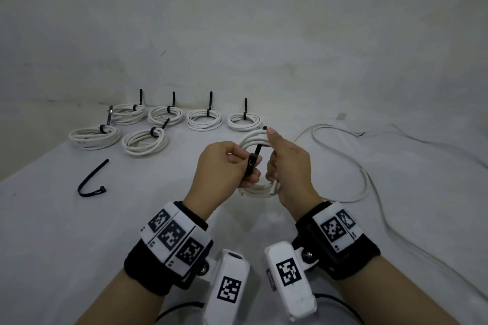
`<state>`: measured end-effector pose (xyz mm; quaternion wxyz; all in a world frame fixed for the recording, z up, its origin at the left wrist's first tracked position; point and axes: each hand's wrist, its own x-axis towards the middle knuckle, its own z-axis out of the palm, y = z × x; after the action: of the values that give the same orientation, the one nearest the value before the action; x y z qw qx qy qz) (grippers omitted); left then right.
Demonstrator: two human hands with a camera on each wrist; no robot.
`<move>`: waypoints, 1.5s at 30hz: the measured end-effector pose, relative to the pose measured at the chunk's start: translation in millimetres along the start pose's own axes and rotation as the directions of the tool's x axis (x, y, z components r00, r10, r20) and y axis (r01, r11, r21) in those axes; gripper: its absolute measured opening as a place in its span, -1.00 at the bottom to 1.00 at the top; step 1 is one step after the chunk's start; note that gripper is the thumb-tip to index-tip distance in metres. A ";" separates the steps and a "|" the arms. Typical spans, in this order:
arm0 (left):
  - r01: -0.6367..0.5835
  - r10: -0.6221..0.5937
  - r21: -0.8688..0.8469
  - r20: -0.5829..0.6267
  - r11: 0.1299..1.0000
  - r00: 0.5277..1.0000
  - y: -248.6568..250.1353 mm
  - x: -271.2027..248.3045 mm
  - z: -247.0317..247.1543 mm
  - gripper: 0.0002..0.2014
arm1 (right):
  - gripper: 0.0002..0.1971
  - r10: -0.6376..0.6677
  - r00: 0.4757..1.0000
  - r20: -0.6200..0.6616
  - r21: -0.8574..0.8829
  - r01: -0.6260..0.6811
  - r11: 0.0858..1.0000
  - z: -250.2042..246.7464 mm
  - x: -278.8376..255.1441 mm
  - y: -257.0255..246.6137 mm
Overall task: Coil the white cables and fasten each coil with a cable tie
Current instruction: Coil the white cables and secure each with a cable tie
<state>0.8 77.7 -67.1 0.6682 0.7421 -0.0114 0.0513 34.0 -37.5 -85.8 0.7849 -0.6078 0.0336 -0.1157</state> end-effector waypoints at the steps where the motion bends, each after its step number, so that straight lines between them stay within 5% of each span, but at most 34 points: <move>1: -0.007 0.007 -0.023 0.010 1.000 1.000 -0.1 -0.6 -0.3 -0.92 | -0.52 0.000 1.000 -0.012 -0.001 0.000 1.000 -1.1 1.1 -0.5; 5: -0.115 0.122 -0.064 0.118 0.991 0.985 3.4 -5.4 -10.5 -0.81 | -0.57 -0.054 0.996 -0.071 -0.047 0.051 0.998 -6.6 6.7 -3.8; 9: -0.289 0.262 0.112 0.207 0.951 0.942 11.8 -11.5 -18.8 -0.81 | -0.64 -0.114 0.992 -0.062 -0.096 0.108 0.990 -9.5 8.9 -5.0; 17: -0.445 0.430 0.246 0.112 0.861 0.896 11.3 11.2 -11.5 -0.87 | -0.64 0.038 0.990 0.133 0.016 -0.040 0.999 -3.5 -2.9 -9.8; 22: -0.540 0.597 0.437 0.008 0.719 0.802 12.1 22.4 -10.2 -0.84 | -0.68 -0.020 0.989 0.148 0.006 0.019 1.000 -3.9 -3.3 -13.3; 27: -0.367 0.354 0.203 0.100 0.908 0.930 9.0 35.4 -0.2 -0.64 | -0.68 -0.045 0.990 0.136 0.048 0.038 0.998 -6.8 -1.0 -16.9; 34: -0.318 0.325 -0.131 0.035 0.939 0.945 -13.1 35.3 11.0 -0.58 | -0.77 -0.108 0.991 0.077 0.018 0.107 0.994 -4.1 -3.0 -8.8; 37: -0.286 0.296 -0.227 0.007 0.931 0.955 -20.8 34.2 9.3 -0.70 | -0.77 -0.111 0.990 0.089 -0.005 0.112 0.994 -0.8 -5.5 -2.9; 45: -0.221 0.292 -0.407 0.121 0.886 0.949 -24.5 37.0 0.3 -0.88 | -0.82 -0.145 0.963 0.227 -0.039 0.158 0.987 -10.1 0.4 -14.8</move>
<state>39.8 82.0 -88.1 0.7852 0.5885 -0.1796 0.0695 30.3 -50.6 -74.1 0.7550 -0.6397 -0.0982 -0.1052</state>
